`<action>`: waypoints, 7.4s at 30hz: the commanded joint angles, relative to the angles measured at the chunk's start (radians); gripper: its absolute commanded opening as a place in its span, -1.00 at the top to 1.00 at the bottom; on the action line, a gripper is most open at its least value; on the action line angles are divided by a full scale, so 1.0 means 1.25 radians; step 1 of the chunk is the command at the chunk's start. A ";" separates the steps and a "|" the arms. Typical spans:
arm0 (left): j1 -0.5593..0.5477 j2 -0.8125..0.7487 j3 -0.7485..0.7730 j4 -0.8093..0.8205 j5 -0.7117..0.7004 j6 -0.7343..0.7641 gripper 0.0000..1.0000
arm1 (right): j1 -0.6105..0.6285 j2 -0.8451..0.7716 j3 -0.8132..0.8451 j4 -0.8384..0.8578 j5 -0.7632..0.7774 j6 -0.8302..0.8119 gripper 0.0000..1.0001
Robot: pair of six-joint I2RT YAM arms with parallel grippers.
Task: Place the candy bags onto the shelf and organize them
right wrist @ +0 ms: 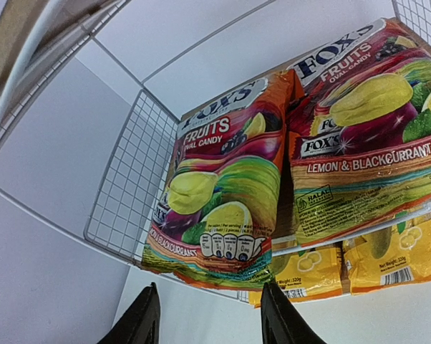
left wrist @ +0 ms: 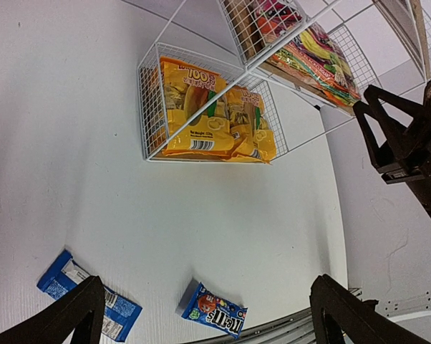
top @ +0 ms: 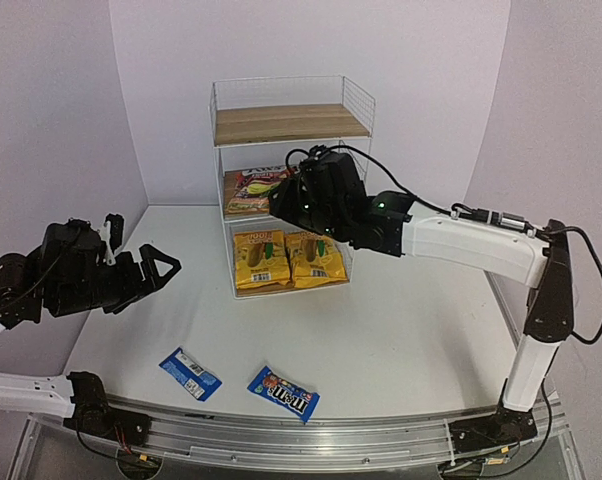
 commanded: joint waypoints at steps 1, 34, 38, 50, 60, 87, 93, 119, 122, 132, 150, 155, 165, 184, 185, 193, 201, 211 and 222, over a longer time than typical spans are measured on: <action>0.000 -0.005 -0.005 0.022 0.003 0.001 -0.99 | 0.004 0.027 0.055 -0.031 0.021 -0.026 0.14; 0.000 -0.025 -0.002 0.000 -0.004 -0.009 -0.99 | -0.042 0.200 0.269 -0.053 -0.033 -0.101 0.18; 0.000 -0.028 0.000 -0.001 0.002 -0.007 -0.99 | -0.039 0.171 0.266 -0.054 -0.114 -0.117 0.14; 0.000 -0.019 -0.011 0.009 0.030 0.003 -0.99 | 0.014 -0.163 -0.070 -0.086 -0.430 -0.259 -0.27; 0.000 0.015 -0.069 0.039 0.062 -0.044 -0.99 | 0.055 -0.298 -0.392 -0.276 -0.481 -0.324 -0.84; 0.000 0.029 -0.221 0.097 0.083 -0.155 -0.99 | 0.273 0.103 -0.346 -0.293 -0.234 -0.424 -0.38; 0.000 0.029 -0.222 0.095 0.079 -0.163 -0.99 | 0.282 0.110 -0.342 -0.274 -0.221 -0.392 0.31; 0.000 0.017 -0.202 0.065 0.051 -0.176 -0.99 | 0.182 -0.197 0.127 -0.505 -0.039 -0.388 0.75; 0.000 0.019 -0.206 0.068 0.053 -0.177 -0.99 | 0.087 -0.170 0.237 -0.527 -0.047 -0.406 0.78; 0.000 0.036 -0.195 0.077 0.051 -0.159 -0.99 | -0.074 0.034 0.611 -0.537 0.104 -0.502 0.84; 0.000 0.057 -0.179 0.081 0.046 -0.144 -0.99 | -0.154 0.165 0.735 -0.519 0.148 -0.523 0.55; 0.000 0.053 -0.176 0.080 0.041 -0.144 -0.99 | -0.160 0.182 0.731 -0.515 0.131 -0.530 0.33; 0.000 0.029 -0.188 0.080 0.038 -0.154 -0.99 | -0.166 0.197 0.743 -0.481 0.120 -0.529 0.33; 0.000 -0.004 -0.199 0.042 0.050 -0.193 -0.99 | -0.171 0.186 0.746 -0.340 0.089 -0.540 -0.23; 0.000 -0.004 -0.199 0.039 0.050 -0.195 -0.99 | -0.171 0.178 0.745 -0.336 0.087 -0.543 -0.26; 0.000 0.005 -0.197 0.014 0.046 -0.219 -0.99 | -0.158 0.093 0.696 -0.316 0.032 -0.589 -0.56; 0.000 0.013 -0.213 -0.014 0.051 -0.272 -0.99 | -0.025 -0.001 0.594 -0.311 0.020 -0.766 -0.79; 0.000 -0.018 -0.267 -0.075 0.072 -0.361 -0.99 | 0.123 -0.178 0.119 -0.298 -0.195 -0.628 -0.76; 0.000 0.139 -0.367 0.105 0.160 -0.404 -0.99 | 0.123 -0.279 -0.290 -0.176 -0.230 -0.431 -0.76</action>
